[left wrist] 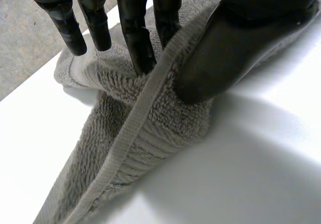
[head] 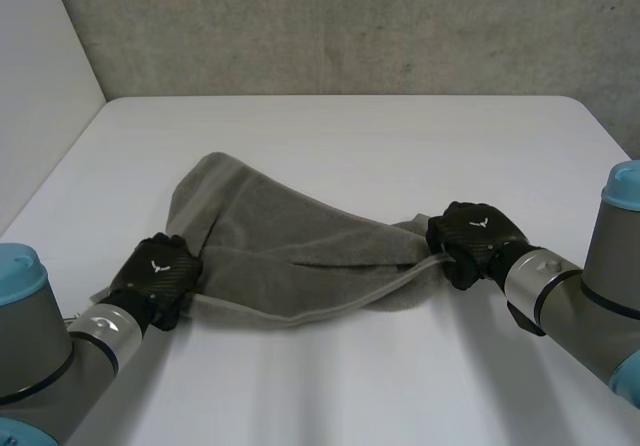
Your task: Fold the towel.
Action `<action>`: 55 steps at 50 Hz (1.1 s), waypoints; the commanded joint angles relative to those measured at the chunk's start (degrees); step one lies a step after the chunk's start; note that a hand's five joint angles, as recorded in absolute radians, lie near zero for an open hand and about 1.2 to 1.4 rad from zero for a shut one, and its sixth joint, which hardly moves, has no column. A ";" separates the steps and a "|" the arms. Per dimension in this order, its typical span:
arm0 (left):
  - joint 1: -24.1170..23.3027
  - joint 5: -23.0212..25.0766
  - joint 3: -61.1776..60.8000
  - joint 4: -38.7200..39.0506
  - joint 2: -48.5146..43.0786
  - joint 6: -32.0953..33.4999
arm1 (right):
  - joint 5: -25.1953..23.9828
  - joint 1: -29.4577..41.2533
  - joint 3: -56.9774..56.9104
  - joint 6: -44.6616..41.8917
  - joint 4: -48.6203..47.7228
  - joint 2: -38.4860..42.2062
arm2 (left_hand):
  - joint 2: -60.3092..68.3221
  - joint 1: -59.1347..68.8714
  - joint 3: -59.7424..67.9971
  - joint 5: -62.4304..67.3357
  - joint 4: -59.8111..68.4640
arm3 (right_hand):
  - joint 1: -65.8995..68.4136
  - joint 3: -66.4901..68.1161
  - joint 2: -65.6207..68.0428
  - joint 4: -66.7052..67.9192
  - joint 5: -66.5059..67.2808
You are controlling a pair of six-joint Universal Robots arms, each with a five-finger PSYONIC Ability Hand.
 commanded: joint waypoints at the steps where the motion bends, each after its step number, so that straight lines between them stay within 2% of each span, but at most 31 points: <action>1: 0.11 -0.03 -0.08 -0.41 1.38 -0.42 | 0.49 0.10 -0.08 0.00 0.70 -0.66 | 8.74 7.57 -3.31 7.30 -3.76 | 3.76 -3.02 4.42 -4.35 3.14; 6: 0.28 0.06 0.27 -1.02 8.23 -4.02 | 0.14 0.10 -1.39 0.00 5.01 -4.79 | 8.74 7.57 -3.31 7.30 -3.76 | 3.76 -3.02 4.42 -4.35 3.14; 8: 0.72 0.15 0.97 -0.85 12.44 -8.57 | -0.74 0.02 -2.36 0.00 6.94 -7.08 | 8.74 7.57 -3.31 7.30 -3.76 | 3.76 -3.02 4.42 -4.35 3.14; 11: 1.86 0.32 2.46 -0.76 14.03 -12.27 | -2.32 -0.16 -4.12 -0.18 10.02 -9.36 | 8.74 7.57 -3.31 7.30 -3.76 | 3.76 -3.02 4.42 -4.35 3.14; 14: 2.57 0.33 3.17 -0.94 14.03 -13.25 | -3.90 0.10 -4.12 -0.79 11.77 -9.80 | 8.74 7.57 -3.31 7.30 -3.76 | 3.76 -3.02 4.42 -4.35 3.14; 17: 3.09 0.33 4.14 -1.02 12.37 -13.69 | -4.08 0.02 -3.24 -2.99 12.30 -8.48 | 3.72 2.54 -3.31 2.28 -3.76 | 3.76 -3.02 4.42 -4.35 3.14; 19: 3.09 0.24 4.75 -1.02 7.56 -13.52 | -3.46 0.19 -2.71 -4.83 12.21 -7.17 | -1.65 -2.83 -3.31 -3.09 -3.76 | 3.76 -3.02 4.42 -4.35 3.14; 23: 3.09 0.24 5.81 -1.46 3.84 -13.34 | -3.28 0.02 -1.75 -9.48 11.25 -2.26 | -2.00 -3.18 -3.31 -3.44 -3.76 | 3.76 -3.02 4.42 -4.35 3.14; 27: 3.88 0.15 7.12 -2.78 1.30 -13.51 | -3.20 -0.07 -1.57 -10.28 7.75 1.26 | -1.83 -3.01 -3.31 -3.27 -3.76 | -6.75 -3.02 -6.09 -4.35 -7.37; 32: 5.46 0.06 7.65 -3.31 0.94 -13.95 | -2.67 -0.16 -1.39 -10.64 5.01 3.11 | -1.67 -2.84 -3.31 -3.11 -3.76 | -12.47 -3.02 -11.81 -4.35 -13.09; 36: 5.64 0.06 7.65 -3.31 0.94 -13.95 | -2.84 -0.16 -0.87 -10.55 4.66 3.38 | -1.66 -2.84 -3.31 -3.10 -3.76 | -15.52 -3.02 -14.86 -4.35 -16.14; 38: 5.82 0.06 7.65 -3.31 0.94 -13.95 | -2.15 -0.25 -0.60 -10.46 4.57 3.56 | -1.66 -2.84 -3.31 -3.10 -3.76 | -24.39 -3.02 -23.73 -4.35 -25.01; 41: 6.43 0.06 7.65 -3.22 0.94 -14.13 | -1.26 -0.51 -0.51 -10.46 4.48 3.73 | -1.83 -3.01 -3.31 -3.27 -3.76 | -25.78 -3.02 -25.12 -4.35 -26.40; 43: 6.78 0.06 7.65 -3.22 0.94 -14.04 | 0.23 -0.95 -0.43 -10.64 4.48 4.08 | -2.00 -3.18 -3.31 -3.44 -3.76 | -24.10 -3.02 -23.44 -4.35 -24.72; 44: 6.96 0.06 7.65 -3.22 0.94 -14.04 | 2.06 -1.38 -0.51 -10.98 4.48 4.08 | -2.33 -3.51 -3.31 -3.77 -3.76 | -18.77 -3.02 -18.11 -4.35 -19.39; 45: 6.96 0.06 7.65 -3.22 0.94 -14.04 | 2.95 -1.82 -0.69 -11.25 4.57 3.82 | -2.34 -3.51 -3.31 -3.78 -3.76 | -8.06 -3.02 -7.40 -4.35 -8.68; 46: 7.05 0.15 7.65 -3.22 0.85 -13.96 | 2.96 -1.83 -0.69 -11.25 4.57 3.82 | -3.67 -4.85 -3.31 -5.11 -3.76 | -7.95 -3.02 -7.30 -4.35 -8.57; 47: 7.05 0.15 7.65 -3.22 0.85 -13.95 | 3.30 -2.44 -0.78 -11.34 4.57 3.21 | -3.68 -4.86 -3.31 -5.12 -3.76 | 3.64 -3.02 4.30 -4.35 3.02; 50: 7.22 0.15 7.39 -3.13 0.85 -13.95 | 2.96 -3.58 -0.95 -11.34 4.57 1.29 | -11.42 -12.60 -3.31 -12.86 -3.76 | 3.76 -3.02 4.42 -4.35 3.14; 52: 7.31 -0.03 6.87 -3.05 0.85 -13.87 | 2.78 -3.85 -0.87 -11.34 4.57 -0.21 | -21.46 -22.64 -3.31 -22.90 -3.76 | 3.76 -3.02 4.42 -4.35 3.14; 55: 7.22 -0.11 6.51 -2.96 0.85 -13.69 | 2.34 -4.03 -0.43 -11.25 4.65 -2.50 | -25.05 -26.22 -3.31 -26.48 -3.76 | 3.76 -3.02 4.42 -4.35 3.14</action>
